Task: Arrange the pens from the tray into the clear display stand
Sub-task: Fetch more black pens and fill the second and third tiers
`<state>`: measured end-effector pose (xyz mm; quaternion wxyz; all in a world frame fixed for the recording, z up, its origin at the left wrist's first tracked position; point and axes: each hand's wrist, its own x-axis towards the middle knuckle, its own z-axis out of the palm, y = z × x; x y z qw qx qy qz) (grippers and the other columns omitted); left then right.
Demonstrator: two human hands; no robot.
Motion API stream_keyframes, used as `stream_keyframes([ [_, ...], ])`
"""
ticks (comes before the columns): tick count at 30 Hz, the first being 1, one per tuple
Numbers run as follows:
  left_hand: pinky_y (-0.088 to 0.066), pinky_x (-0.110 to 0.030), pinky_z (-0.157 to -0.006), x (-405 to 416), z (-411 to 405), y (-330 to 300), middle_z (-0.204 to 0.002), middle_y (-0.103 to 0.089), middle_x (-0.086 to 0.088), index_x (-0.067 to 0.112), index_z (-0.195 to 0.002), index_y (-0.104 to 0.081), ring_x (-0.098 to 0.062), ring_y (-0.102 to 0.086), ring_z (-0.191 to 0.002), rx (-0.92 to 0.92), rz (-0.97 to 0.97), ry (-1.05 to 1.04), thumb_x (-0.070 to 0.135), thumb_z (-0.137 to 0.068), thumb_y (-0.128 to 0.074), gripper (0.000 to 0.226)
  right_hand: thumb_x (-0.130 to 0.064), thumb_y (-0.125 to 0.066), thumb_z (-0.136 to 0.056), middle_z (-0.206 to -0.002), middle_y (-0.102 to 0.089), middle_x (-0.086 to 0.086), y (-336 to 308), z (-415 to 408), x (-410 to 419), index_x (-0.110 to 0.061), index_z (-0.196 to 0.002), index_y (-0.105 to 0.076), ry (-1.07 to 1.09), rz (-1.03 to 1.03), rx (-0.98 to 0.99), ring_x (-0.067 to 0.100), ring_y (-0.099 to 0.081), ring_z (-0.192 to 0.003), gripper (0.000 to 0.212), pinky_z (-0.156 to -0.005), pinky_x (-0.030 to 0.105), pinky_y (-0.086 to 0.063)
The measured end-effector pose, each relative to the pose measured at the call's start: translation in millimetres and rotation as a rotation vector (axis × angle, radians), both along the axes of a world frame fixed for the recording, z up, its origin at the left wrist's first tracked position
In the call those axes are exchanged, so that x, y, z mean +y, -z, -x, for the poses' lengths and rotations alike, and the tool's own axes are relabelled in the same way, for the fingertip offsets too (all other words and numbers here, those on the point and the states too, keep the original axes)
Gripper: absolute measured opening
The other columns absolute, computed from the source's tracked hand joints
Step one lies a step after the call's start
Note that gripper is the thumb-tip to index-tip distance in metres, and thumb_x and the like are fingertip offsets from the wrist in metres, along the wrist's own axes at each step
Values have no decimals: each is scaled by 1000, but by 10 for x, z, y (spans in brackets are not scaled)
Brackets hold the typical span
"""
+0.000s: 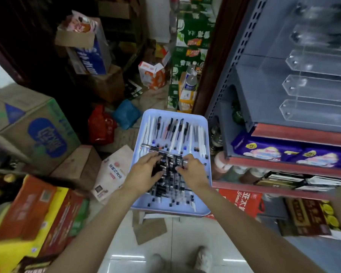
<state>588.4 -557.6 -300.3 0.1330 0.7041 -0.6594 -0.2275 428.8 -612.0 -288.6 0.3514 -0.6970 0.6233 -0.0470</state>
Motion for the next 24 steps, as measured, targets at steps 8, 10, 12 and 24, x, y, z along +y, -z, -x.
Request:
stream_keyframes([
  [8, -16, -29, -118, 41, -116, 219, -158, -9, 0, 17, -150, -12, -15, -6, -146, -88, -37, 133, 44, -91, -52, 76, -27, -61, -89, -105, -61, 18, 80, -222, 21, -4, -134, -29, 78, 71, 124, 28, -56, -70, 60, -40, 27, -32],
  [10, -15, -30, -118, 50, -110, 232, -158, -10, -1, 17, -150, -11, -16, -5, -146, -68, -38, 120, 43, -91, -52, 76, -25, -62, -88, -87, -60, 11, 55, -271, 15, -1, -133, -32, 107, 48, 146, 27, -56, -69, 58, -39, 26, -31],
  [12, -14, -30, -119, 45, -108, 240, -158, -11, -1, 17, -150, -12, -16, -5, -146, -47, -39, 108, 42, -91, -52, 75, -24, -63, -87, -68, -46, 3, 37, -303, -1, -4, -117, -42, 136, 17, 144, 24, -51, -64, 41, -40, 25, -31],
  [24, -28, -23, -107, -106, 19, -173, -143, -42, -2, 15, -135, -45, -17, -38, -133, 303, 71, -40, 21, -98, -46, 38, -10, -65, -83, -54, -44, 8, -194, -27, -267, -12, -54, -38, 212, -165, -184, 20, -46, -51, 39, -56, 31, -44],
])
